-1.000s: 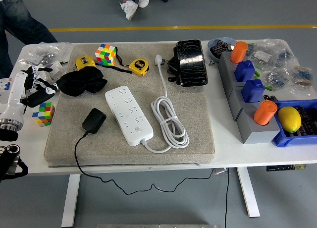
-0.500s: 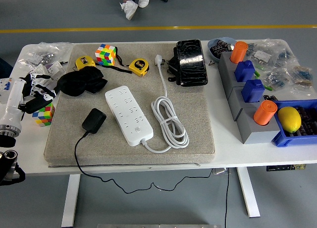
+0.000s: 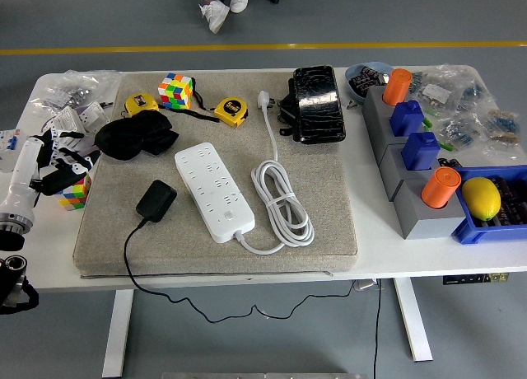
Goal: Put the plug near the board,insert it into the board,press the button,pull the plug out
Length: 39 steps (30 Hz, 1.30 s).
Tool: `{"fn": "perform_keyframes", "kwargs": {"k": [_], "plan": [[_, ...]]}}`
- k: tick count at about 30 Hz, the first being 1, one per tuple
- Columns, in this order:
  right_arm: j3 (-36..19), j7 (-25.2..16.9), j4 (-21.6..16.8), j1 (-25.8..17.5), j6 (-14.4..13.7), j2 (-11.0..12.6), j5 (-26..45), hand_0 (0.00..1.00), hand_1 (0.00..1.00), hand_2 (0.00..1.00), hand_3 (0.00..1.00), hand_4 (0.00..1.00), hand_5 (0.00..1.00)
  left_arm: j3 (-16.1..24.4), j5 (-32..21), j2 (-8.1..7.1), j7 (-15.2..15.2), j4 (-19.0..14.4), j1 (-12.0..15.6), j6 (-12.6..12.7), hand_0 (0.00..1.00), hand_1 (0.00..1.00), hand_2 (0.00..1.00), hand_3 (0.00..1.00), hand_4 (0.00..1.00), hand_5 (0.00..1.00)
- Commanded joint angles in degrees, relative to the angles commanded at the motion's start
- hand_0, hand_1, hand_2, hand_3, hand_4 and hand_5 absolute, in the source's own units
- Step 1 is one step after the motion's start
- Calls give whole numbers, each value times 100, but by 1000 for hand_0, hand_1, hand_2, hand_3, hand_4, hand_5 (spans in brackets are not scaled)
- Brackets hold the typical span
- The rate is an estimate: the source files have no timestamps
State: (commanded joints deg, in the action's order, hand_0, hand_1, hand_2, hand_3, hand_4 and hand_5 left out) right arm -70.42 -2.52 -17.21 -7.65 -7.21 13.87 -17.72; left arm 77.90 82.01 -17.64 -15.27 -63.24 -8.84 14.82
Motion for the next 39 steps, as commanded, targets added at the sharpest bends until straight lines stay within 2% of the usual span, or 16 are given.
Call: {"fn": "perform_keyframes", "kwargs": {"k": [6,15,39], "plan": [[141,34,43,65,17,38,116,550,640,588,517,875,413,71,22,-4,14,-40,47,4,213,236,373,594,831,292],[763,137,241,169,94,100,712,551,642,589,518,877,414,109,33,42,34,-79,120,10,214,237,374,594,831,292],[773,197,266,226,148,83,801,555,643,597,521,884,423,139,58,55,92,-196,182,21,215,242,375,594,831,294]]}}
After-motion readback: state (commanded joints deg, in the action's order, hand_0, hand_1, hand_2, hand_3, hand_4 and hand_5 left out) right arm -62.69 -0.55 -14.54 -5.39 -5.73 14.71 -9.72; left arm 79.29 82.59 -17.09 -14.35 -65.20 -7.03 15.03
